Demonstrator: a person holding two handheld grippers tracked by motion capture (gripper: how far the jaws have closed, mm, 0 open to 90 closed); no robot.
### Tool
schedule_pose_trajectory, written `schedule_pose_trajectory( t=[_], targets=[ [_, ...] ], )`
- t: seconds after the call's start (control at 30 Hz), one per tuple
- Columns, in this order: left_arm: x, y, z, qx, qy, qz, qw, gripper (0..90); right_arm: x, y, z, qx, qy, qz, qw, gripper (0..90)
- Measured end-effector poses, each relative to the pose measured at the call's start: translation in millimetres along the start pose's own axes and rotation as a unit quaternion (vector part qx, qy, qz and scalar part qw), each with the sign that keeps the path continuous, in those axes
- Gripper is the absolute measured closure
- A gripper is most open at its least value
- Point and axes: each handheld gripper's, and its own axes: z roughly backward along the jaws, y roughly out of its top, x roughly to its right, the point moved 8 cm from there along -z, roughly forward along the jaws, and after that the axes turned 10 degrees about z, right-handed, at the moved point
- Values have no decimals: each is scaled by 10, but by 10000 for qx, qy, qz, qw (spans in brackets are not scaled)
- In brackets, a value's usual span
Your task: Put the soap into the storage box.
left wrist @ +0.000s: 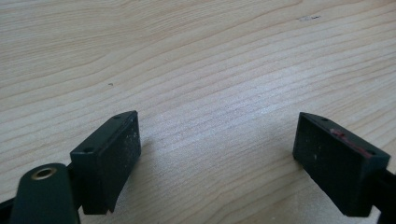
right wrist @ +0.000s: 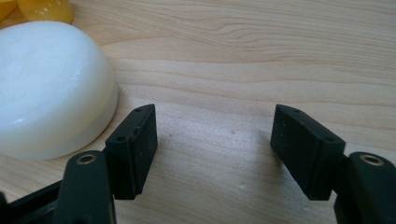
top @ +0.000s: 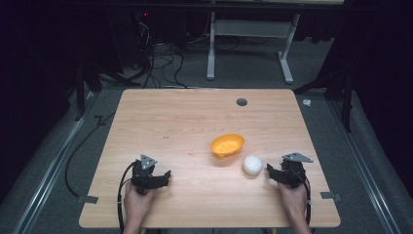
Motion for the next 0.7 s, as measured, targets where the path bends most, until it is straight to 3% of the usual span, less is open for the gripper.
schedule_pose_trajectory(
  t=[0.33, 0.7],
  targets=[
    [0, 0, 0, -1, -1, -3, 10000, 155, -41, 88, 127, 306, 151, -37, 9994, 292],
    [1, 0, 0, 0, -2, -3, 10000, 154, -182, 177, 391, 602, 359, 245, 9972, 273]
  ],
)
